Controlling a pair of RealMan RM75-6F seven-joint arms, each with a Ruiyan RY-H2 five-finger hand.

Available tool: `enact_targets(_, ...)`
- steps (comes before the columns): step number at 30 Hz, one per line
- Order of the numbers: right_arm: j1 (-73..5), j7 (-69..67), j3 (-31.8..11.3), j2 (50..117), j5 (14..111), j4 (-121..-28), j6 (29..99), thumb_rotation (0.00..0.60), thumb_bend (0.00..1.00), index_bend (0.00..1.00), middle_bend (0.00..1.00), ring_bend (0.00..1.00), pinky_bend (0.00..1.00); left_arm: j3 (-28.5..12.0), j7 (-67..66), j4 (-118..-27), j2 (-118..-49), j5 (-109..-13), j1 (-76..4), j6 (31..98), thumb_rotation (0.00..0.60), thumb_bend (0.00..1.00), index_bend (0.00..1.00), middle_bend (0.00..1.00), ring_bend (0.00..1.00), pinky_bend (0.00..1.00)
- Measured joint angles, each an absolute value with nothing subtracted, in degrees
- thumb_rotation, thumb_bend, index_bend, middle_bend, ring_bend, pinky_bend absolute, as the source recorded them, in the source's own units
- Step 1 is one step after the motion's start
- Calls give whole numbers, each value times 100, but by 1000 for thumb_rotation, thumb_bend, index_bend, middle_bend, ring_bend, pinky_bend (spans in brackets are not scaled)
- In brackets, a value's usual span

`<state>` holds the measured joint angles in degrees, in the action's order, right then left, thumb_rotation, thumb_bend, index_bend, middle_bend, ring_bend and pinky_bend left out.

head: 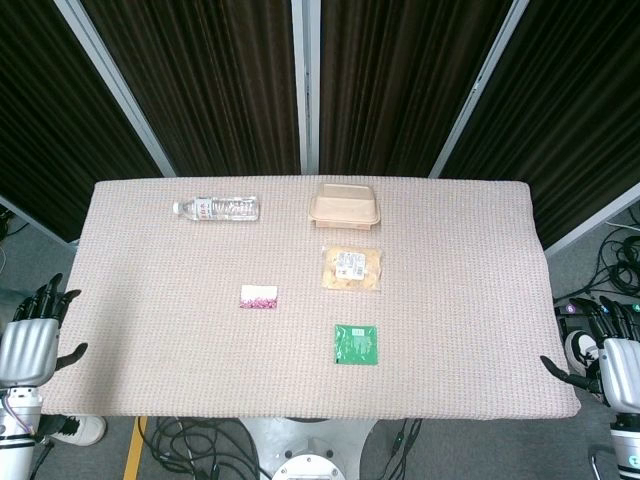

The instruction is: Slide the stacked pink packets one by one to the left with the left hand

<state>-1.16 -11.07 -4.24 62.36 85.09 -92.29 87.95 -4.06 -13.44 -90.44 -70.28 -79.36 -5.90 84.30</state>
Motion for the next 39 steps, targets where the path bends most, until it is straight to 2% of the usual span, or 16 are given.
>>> enact_targets(19,-172,-1165,-441,6242,8627,-9129,8760,465,55,156,158,44,8,-306,-1316,-9146,-6912,-8074,-633,8278,600,210,257,142,127,232)
enact_targets(20,-188,-1157,-453,6246,8627,-9129,8751,463,55,156,157,44,8,-312,-1313,-9133,-6906,-8092,-667,8242,600,210,256,170,145,261)
enact_targets(21,-199,-1150,-466,6252,8623,-9128,8746,459,56,156,157,44,7,-331,-1313,-9097,-6904,-8120,-728,8195,600,210,257,235,196,334)
enact_targets(22,-213,-1140,-480,6262,8617,-9126,8738,456,56,156,157,44,7,-351,-1309,-9056,-6909,-8145,-785,8154,600,210,257,319,274,433)
enact_targets(25,-278,-1090,-514,6290,8607,-9120,8678,460,55,157,158,44,8,-413,-1219,-8921,-6943,-8243,-1005,7945,600,210,262,473,457,641)
enact_targets(30,-398,-978,-549,6306,8593,-9136,8525,464,54,157,158,45,8,-480,-932,-8596,-7064,-8496,-1545,7358,600,215,268,634,628,830)
enact_targets(34,-465,-876,-550,6297,8587,-9168,8427,462,53,157,158,45,7,-496,-692,-8282,-7260,-8700,-2029,6806,600,261,271,738,735,909)
enact_targets(39,-497,-761,-558,6269,8543,-9233,8380,464,55,157,159,44,8,-474,-446,-7898,-7557,-8842,-2641,5970,600,354,270,794,781,950)
